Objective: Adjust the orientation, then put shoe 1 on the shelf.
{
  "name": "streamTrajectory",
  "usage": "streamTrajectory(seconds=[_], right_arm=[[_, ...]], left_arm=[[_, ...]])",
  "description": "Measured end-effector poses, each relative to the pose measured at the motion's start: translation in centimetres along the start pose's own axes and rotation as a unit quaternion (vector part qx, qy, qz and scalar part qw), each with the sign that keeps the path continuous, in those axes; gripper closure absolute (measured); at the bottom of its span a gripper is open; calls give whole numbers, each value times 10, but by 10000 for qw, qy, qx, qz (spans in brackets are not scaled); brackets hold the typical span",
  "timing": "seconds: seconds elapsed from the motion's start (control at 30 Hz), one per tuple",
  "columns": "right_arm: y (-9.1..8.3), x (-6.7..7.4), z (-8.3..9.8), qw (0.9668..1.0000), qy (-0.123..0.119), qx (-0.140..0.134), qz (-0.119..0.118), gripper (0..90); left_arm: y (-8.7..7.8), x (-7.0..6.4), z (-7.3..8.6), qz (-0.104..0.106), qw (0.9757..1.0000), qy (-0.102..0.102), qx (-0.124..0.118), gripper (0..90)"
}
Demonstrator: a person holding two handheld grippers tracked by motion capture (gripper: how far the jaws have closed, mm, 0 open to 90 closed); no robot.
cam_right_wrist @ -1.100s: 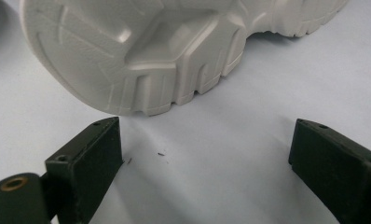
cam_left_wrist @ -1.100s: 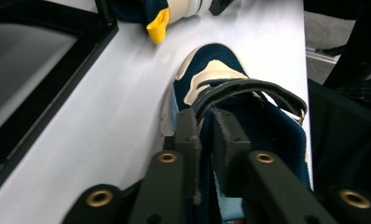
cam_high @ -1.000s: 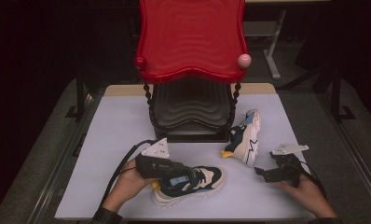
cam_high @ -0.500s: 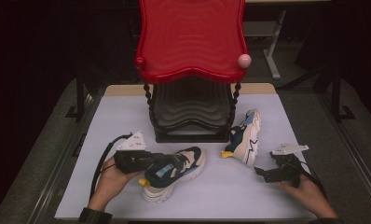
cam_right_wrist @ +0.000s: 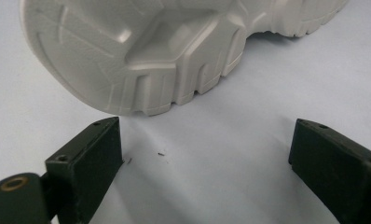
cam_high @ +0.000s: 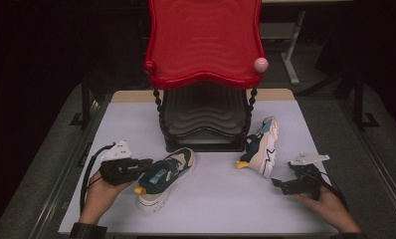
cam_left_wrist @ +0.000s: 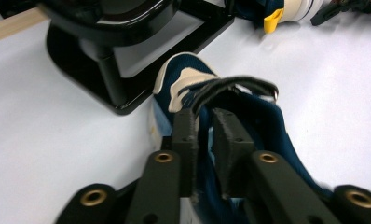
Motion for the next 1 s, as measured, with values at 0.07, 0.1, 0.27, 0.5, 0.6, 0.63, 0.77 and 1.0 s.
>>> streamTrajectory(seconds=[0.07, 0.1, 0.27, 0.5, 0.6, 0.63, 0.77, 1.0], right_arm=[[0, 0, 0, 10000, 0, 1, 0, 87], [0, 0, 0, 10000, 1, 1, 0, 87], [0, 0, 0, 10000, 4, 18, -23, 76], [2, 2, 0, 9998, -113, 87, -129, 21], [2, 2, 0, 9998, -115, 87, -130, 21], [2, 2, 0, 9998, -112, 87, -133, 21], [2, 2, 0, 9998, -110, 87, -132, 21], [2, 2, 0, 9998, -113, 97, -134, 21]], left_arm=[[-10, 3, 6, -24, 9999, -107, -87, 857], [-16, 7, 12, -93, 9998, -173, -98, 874], [-20, 19, 44, -218, 9980, -565, 183, 896], [7, 8, 56, 220, 9959, -678, 552, 896], [12, 1, 55, 296, 9958, -638, 588, 897], [14, -2, 54, 389, 9955, -628, 597, 897], [19, -21, 50, 739, 9943, -467, 602, 897], [13, -20, 35, 756, 9956, -482, 276, 824]])
Point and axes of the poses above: each handheld gripper's, and its own axes: y roughly forward along the jaws, z roughly out of its underside, x roughly to its left, the point moved 6 cm from there along y, roughly forward along the jaws, and after that the axes turned 5 degrees about -x, right-handed, at the moved point
